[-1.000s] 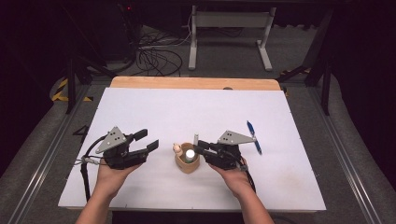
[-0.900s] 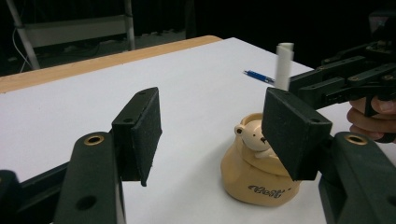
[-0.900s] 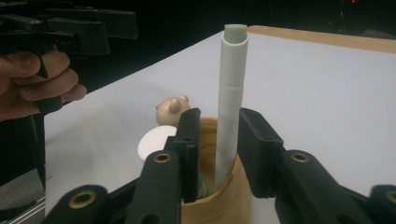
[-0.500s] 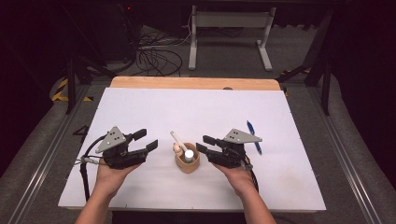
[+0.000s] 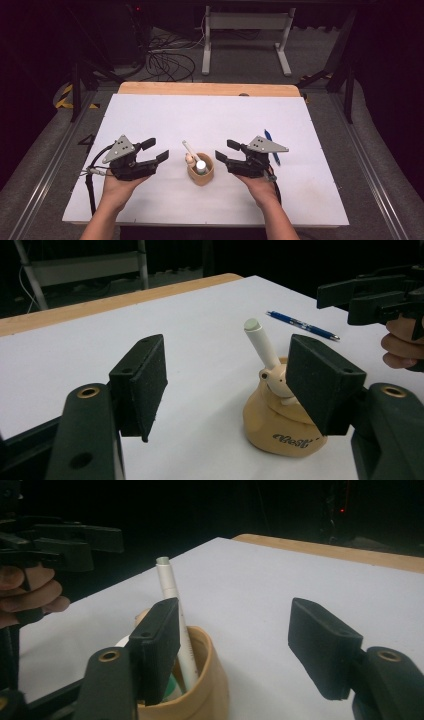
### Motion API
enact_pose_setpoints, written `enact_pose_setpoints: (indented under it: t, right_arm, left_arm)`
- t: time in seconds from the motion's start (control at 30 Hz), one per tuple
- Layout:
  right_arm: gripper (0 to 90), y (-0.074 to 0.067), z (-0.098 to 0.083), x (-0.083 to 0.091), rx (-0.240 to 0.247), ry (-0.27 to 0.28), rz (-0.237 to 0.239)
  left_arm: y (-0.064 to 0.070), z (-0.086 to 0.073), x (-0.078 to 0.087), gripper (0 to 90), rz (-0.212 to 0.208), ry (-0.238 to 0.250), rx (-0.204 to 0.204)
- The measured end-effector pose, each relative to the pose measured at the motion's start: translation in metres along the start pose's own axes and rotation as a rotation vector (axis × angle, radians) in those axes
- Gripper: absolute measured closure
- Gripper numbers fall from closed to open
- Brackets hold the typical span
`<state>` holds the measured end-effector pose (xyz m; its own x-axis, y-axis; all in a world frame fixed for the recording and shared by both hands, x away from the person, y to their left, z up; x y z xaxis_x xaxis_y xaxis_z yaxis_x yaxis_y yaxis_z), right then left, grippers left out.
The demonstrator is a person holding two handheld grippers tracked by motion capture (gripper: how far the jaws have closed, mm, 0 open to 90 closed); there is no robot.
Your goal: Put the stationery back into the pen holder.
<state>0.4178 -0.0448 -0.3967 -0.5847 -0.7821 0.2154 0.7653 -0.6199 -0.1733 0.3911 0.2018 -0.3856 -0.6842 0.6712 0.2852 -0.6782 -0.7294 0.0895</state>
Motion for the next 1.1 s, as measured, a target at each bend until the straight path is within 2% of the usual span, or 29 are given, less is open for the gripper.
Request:
enact_pose_setpoints:
  t: [0.47, 1.1]
  right_arm:
    - [29.8, 0.02, 0.006, 0.015, 0.014, 0.022, -0.06]
    - [23.1, 0.05, 0.011, 0.041, 0.006, 0.051, -0.157]
  left_arm:
    - [-0.004, -0.001, 0.001, 30.0, 0.019, -0.005, -0.012]
    - [-0.004, -0.002, 0.001, 23.7, 0.011, -0.017, -0.02]
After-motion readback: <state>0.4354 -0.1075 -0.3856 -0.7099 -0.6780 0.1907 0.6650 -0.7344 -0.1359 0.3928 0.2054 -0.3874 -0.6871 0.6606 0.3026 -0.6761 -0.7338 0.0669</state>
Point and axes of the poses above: each handheld gripper's, and its own axes: x roughly backward along the jaws, z roughly out of its top, y roughly to its right, the point moved 8 cm from there along -x, roughly forward along the jaws, and after that the axes turned 2 degrees about y, right-handed, at the moved point
